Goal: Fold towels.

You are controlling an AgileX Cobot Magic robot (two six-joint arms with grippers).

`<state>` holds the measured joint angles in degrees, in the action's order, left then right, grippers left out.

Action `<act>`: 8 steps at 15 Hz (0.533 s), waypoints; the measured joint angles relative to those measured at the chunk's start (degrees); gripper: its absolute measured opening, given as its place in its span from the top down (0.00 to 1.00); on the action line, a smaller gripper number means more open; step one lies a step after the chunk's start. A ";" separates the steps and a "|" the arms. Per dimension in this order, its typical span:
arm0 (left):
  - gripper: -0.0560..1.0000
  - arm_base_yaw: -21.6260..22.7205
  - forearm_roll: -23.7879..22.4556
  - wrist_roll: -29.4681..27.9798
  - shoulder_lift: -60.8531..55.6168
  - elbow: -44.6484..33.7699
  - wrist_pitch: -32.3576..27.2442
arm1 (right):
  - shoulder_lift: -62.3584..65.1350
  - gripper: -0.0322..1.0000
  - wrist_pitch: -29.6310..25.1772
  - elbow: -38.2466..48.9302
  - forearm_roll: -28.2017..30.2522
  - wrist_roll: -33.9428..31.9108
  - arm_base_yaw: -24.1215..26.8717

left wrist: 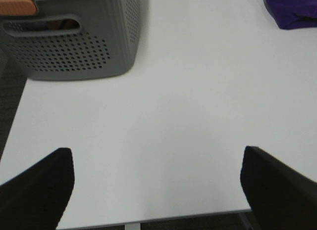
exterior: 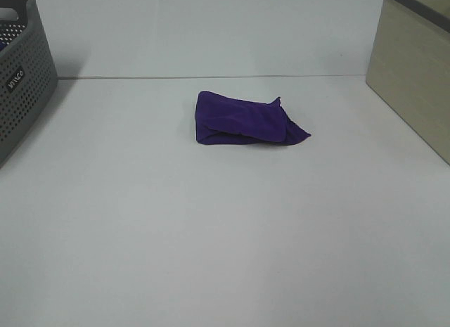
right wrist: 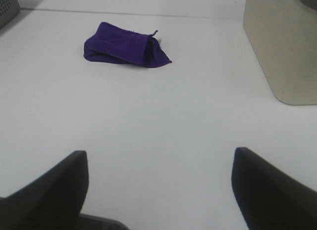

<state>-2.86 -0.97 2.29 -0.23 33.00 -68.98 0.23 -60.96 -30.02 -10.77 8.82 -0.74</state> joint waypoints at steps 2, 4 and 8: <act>0.15 0.00 1.66 0.00 0.00 -1.49 -0.57 | 0.00 0.23 0.80 0.46 0.46 -0.23 0.00; 0.15 0.00 1.72 0.00 -0.06 -2.75 3.95 | 0.00 0.23 0.69 0.92 1.09 -0.23 0.00; 0.15 0.00 0.11 -2.29 -0.11 -4.47 8.08 | 0.00 0.23 0.52 1.15 1.49 -0.23 0.00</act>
<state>-2.86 -0.86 0.00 -0.34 28.53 -60.91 0.23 -60.45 -28.88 -9.28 8.59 -0.74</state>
